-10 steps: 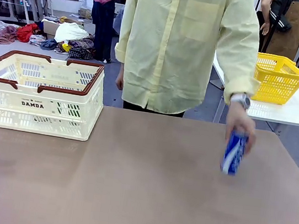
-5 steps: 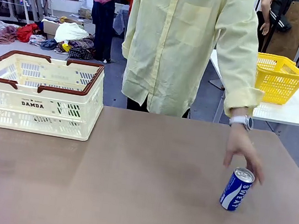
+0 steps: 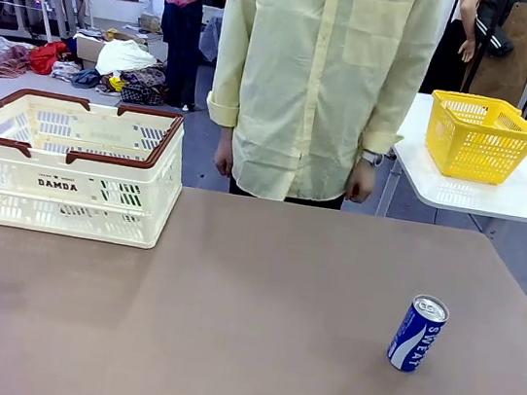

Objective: Place the drinks into the Shopping basket.
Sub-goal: Pick up one drink and place it into the Shopping basket.

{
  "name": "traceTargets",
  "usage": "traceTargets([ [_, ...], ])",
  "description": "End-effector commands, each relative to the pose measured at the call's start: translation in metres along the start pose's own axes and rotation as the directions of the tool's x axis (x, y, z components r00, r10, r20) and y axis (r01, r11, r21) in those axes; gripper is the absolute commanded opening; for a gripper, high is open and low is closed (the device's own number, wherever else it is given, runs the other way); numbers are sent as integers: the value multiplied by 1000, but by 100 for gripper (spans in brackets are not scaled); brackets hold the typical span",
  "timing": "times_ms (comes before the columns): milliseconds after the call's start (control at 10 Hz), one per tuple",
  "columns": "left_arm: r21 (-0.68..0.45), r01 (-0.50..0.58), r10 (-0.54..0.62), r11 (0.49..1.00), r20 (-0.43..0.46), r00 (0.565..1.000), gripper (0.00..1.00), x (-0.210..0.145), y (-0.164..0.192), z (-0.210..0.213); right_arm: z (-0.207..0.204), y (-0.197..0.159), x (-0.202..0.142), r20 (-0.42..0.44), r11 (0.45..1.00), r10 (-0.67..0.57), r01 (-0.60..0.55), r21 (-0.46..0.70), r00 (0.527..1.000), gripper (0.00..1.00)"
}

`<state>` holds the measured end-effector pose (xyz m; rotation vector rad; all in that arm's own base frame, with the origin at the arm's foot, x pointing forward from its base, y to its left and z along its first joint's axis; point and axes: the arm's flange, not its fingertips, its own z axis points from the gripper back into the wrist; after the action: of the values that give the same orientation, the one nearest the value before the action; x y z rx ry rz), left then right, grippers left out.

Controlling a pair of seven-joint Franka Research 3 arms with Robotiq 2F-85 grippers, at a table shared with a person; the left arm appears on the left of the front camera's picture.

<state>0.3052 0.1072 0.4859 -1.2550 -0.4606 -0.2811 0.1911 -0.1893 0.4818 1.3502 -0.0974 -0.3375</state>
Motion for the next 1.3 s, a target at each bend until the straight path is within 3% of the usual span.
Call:
traceTargets([
  [0,-18,11,-11,1000,15,1000,100,0,-1,-1,1,3,0,1,1000,8,-8,14,1000,100],
  [100,-18,11,-11,1000,15,1000,100,0,-1,-1,0,0,0,0,1000,0,0,0,1000,100],
  [200,-18,11,-11,1000,15,1000,100,0,-1,-1,-10,32,-21,7,965,-34,34,-259,999,100],
  [400,-18,11,-11,1000,15,1000,100,0,-1,-1,-87,80,-5,-225,862,-14,-102,-497,974,100],
  [500,-18,11,-11,1000,15,1000,100,0,-1,-1,-135,96,10,-305,779,-47,-156,-607,951,100],
  [700,-18,11,-11,1000,15,1000,100,0,-1,-1,-220,117,25,-367,573,-111,-242,-783,924,100],
  [800,-18,11,-11,1000,15,1000,100,0,-1,-1,-262,118,22,-386,452,-131,-292,-843,913,100],
  [1000,-18,11,-11,1000,15,1000,100,0,-1,-1,-316,108,9,-411,266,-155,-363,-893,898,100],
  [1100,-18,11,-11,1000,15,1000,100,0,-1,-1,-327,105,7,-381,207,-115,-353,-912,917,100],
  [1200,-18,11,-11,1000,15,1000,100,0,-1,-1,-325,108,7,-404,212,-3,-394,-894,915,100],
])
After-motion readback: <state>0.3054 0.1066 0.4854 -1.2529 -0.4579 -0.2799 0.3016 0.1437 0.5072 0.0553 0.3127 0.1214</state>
